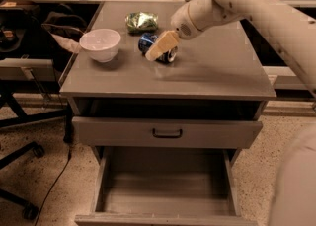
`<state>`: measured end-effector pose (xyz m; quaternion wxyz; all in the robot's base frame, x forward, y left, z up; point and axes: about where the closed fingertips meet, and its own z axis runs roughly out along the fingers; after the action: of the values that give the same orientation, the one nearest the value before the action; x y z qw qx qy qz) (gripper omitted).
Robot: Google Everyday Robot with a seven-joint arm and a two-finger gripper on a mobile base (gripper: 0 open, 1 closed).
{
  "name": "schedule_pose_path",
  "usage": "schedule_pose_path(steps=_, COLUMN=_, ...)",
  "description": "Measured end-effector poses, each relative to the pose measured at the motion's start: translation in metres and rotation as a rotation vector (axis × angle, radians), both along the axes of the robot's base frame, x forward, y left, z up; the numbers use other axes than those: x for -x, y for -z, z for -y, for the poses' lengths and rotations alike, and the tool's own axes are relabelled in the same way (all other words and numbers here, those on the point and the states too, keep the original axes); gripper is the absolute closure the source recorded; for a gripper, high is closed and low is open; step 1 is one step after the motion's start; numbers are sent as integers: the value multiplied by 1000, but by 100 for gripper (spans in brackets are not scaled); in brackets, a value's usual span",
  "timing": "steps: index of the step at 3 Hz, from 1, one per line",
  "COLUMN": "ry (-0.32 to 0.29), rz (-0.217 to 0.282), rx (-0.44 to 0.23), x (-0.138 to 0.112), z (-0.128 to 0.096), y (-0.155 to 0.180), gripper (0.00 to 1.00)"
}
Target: Place pepsi can into middle drawer
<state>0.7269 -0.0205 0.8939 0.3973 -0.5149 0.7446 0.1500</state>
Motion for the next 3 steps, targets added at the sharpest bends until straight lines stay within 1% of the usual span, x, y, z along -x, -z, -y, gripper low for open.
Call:
schedule_pose_path(steps=1, ry=-6, rz=-45, rx=14, x=-25, z=-7, y=15, gripper=0)
schedule_pose_path(steps=2, ry=8, rz=-101, rx=25, x=-35, z=-6, y=37, gripper=0)
schedule_pose_path(steps=3, ry=8, rz=-103, rx=25, x=-35, z=-6, y=38, gripper=0)
